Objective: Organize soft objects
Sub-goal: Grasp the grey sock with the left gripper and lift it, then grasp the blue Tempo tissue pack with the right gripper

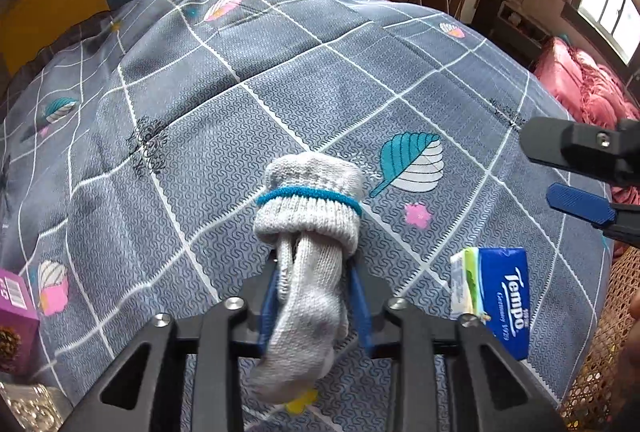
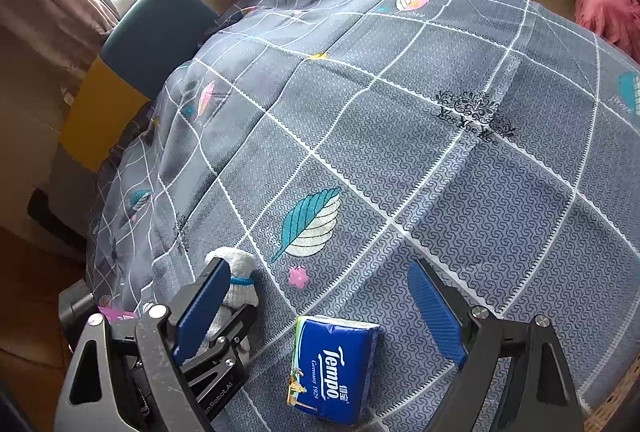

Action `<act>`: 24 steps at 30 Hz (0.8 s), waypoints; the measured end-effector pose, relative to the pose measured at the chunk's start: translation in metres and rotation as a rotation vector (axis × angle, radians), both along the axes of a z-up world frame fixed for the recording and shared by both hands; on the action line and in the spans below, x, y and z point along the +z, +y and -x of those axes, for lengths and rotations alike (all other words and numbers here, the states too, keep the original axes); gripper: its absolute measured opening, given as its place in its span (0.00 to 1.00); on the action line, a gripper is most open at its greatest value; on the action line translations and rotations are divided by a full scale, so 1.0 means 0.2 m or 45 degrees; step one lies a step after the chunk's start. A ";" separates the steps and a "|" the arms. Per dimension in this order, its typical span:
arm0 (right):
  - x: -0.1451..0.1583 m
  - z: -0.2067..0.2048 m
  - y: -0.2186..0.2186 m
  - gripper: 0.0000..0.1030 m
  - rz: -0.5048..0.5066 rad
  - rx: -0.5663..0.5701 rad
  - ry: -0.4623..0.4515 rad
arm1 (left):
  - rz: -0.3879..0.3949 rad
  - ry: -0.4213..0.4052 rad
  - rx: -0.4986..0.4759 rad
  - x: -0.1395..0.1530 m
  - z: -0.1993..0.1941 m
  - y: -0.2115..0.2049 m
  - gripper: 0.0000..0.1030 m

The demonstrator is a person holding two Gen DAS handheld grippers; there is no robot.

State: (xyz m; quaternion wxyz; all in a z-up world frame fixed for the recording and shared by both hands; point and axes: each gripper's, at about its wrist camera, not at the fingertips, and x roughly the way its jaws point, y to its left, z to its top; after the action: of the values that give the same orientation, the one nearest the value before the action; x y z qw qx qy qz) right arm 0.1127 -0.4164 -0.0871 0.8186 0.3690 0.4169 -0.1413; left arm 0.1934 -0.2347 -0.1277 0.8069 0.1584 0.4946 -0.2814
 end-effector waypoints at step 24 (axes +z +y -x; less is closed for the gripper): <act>-0.16 -0.07 0.30 0.88 0.233 0.295 0.349 | 0.062 -0.032 0.335 -0.04 0.43 0.55 0.25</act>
State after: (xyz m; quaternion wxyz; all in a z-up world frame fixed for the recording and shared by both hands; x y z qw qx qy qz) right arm 0.1273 -0.3556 -0.1199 0.7950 0.2199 0.5497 -0.1323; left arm 0.1064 -0.1238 -0.1352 0.8465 0.0760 0.4940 -0.1832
